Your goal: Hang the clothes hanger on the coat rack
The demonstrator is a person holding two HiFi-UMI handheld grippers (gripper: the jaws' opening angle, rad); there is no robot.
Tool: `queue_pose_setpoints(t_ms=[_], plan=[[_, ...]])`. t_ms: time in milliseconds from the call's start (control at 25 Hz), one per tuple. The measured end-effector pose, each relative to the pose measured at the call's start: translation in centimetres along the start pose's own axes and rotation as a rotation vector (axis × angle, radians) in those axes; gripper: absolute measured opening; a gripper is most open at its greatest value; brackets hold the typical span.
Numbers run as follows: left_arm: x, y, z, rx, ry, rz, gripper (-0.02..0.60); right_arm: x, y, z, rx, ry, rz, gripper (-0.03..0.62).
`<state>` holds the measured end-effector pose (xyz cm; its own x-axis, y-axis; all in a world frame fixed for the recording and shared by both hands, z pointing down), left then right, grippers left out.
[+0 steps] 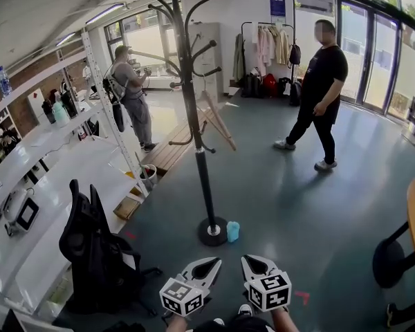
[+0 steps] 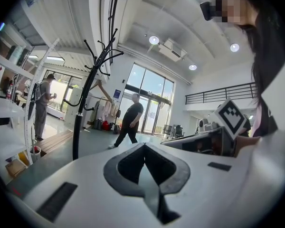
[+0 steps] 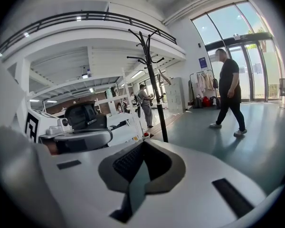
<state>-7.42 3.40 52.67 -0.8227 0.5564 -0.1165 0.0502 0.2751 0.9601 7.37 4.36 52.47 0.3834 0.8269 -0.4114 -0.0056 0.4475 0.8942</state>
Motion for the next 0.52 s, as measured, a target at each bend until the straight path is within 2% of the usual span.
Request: queue_pose_setpoints(t_ms=[520], plan=[[-0.93,0.03,-0.37,0.007,-0.013,-0.007,0.0,-0.92,-0.09,0.85,0.002,-0.012,-0.016,0.011]])
Point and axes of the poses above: the fingertips, and each gripper's own axes: x backward along the fingers, z to its right, y out of its underside, the point moved 7 cm from there along x, backward along the fingers, and after that the axes turned 3 degrees about y, right-handed, at the moved point
